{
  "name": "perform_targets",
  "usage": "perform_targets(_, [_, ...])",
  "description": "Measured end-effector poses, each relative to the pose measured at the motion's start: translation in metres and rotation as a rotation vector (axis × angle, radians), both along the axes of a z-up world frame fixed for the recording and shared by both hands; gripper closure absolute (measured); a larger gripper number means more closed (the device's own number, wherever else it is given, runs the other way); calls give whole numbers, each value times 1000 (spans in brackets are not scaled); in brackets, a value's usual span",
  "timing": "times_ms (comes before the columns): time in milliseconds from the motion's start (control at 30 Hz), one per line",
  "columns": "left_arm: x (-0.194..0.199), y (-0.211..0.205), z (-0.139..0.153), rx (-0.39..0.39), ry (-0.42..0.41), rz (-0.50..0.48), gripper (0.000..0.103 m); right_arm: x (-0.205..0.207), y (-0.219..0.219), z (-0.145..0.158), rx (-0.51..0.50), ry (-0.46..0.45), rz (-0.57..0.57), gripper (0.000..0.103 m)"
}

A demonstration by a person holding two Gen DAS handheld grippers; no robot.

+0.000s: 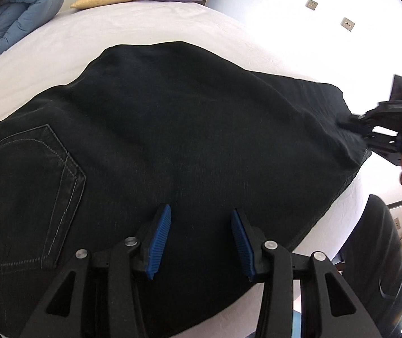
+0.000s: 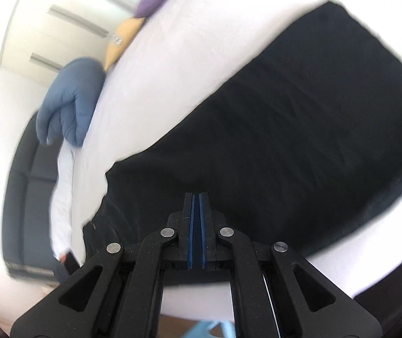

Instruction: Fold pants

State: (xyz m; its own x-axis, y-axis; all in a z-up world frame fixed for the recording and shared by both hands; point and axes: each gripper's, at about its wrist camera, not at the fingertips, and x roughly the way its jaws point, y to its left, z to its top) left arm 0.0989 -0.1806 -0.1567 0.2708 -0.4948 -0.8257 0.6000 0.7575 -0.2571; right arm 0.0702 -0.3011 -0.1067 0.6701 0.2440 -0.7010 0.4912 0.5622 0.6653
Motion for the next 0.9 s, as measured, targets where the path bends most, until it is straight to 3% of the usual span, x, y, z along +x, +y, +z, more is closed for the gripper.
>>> perform_targets(100, [-2, 2, -3, -15, 8, 10, 56, -15, -27, -31, 19, 110, -84, 103])
perform_targets(267, [-2, 4, -8, -11, 4, 7, 56, -98, -69, -52, 127, 7, -258, 103])
perform_targets(400, [6, 1, -8, -12, 5, 12, 56, -146, -93, -38, 96, 16, -420, 103])
perform_targets(467, [7, 13, -8, -24, 8, 17, 56, -151, -92, -8, -37, 55, -465, 98])
perform_targets(500, [9, 17, -8, -30, 10, 22, 56, -146, -87, 4, -61, 33, -444, 96])
perform_targets(600, [2, 11, -6, -25, 5, 25, 56, -93, -54, 34, -33, -101, -235, 96])
perform_targets(700, [2, 13, -7, -24, 10, 25, 56, -5, 12, 51, 15, -180, 75, 96])
perform_targets(800, [-4, 9, -7, -26, 14, 29, 56, 65, 64, 42, 130, -194, 258, 96])
perform_targets(900, [-6, 13, -6, -32, 20, 34, 56, 122, 90, 15, 202, -133, 293, 96])
